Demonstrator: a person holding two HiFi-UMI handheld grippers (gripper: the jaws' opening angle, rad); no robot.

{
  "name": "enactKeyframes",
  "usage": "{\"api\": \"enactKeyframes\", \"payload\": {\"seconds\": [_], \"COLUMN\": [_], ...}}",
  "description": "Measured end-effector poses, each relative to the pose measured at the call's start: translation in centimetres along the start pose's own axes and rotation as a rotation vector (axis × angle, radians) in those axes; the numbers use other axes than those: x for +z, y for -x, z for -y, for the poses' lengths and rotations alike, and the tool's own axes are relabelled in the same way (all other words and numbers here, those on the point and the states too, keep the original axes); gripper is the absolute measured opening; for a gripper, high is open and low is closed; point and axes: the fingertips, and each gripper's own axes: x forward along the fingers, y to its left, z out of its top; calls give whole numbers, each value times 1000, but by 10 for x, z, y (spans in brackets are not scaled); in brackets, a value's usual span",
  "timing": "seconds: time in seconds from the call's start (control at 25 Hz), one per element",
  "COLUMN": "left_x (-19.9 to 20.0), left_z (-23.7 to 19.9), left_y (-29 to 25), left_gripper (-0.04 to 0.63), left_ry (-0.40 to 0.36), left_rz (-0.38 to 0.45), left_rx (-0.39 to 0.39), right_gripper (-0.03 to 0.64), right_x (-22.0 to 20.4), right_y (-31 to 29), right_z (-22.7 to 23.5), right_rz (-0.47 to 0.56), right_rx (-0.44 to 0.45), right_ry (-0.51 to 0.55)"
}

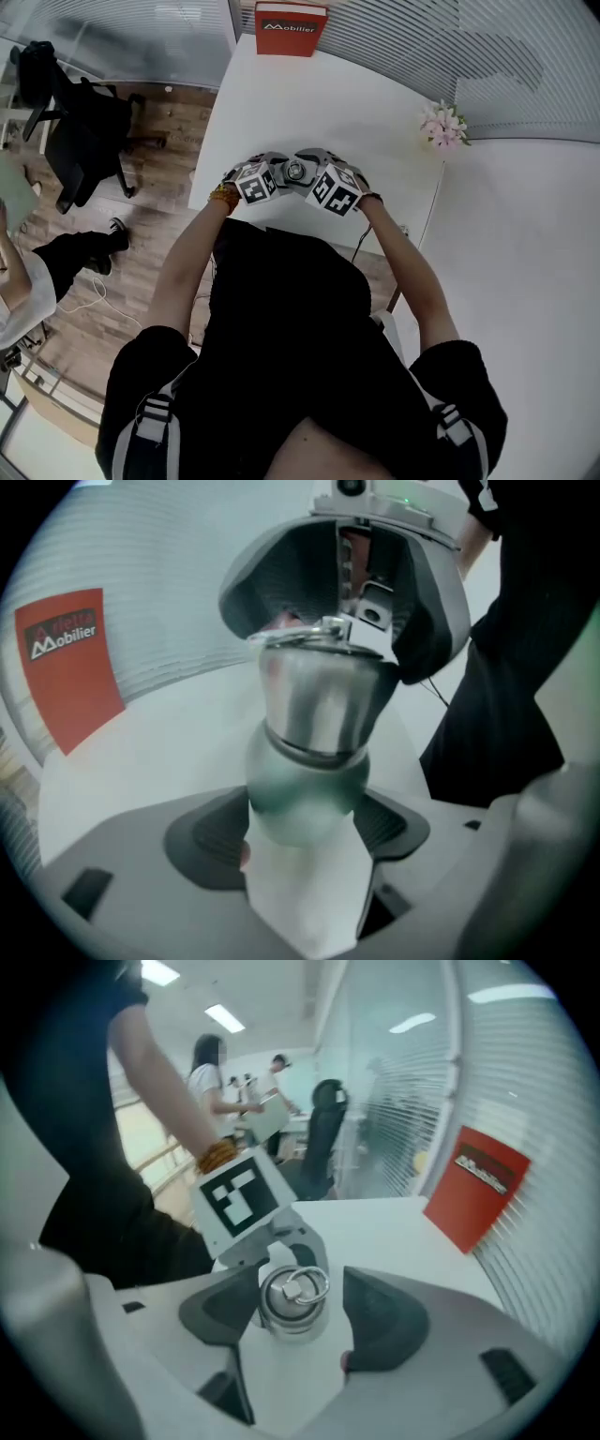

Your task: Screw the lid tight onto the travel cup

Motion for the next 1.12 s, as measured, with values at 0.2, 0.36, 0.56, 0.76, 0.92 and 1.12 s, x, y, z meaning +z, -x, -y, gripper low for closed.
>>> {"api": "enactKeyframes", "payload": {"seconds": [0.2,0.36,0.56,0.76,0.92,1.12], "left_x": [1,0,-2,-2,-4,-8], "left_z": [0,2,2,2,4,7], "left_y": [1,1,0,-1,-2,-1], "left_gripper": [351,351,351,353,353,354], "left_ry": [190,309,344,328,258,43], "left_rz": [108,137,139,128,90,-25], "left_rx": [188,316,342,305,217,-11], "right_gripper": [282,264,238,233,232,230], "right_x": [-10,-6,-6,-7,-7,-7], "right_y": [7,8,-1,-3,-4,-8], "right_z": [-2,-2,-2,-4,-8,-14], "right_rz": [103,118,10,-1,-13,-36], "right_rx": [-163,-225,-245,-198,-117,3], "right_ry": [-327,-422,-341,-293,-192,-47]}}
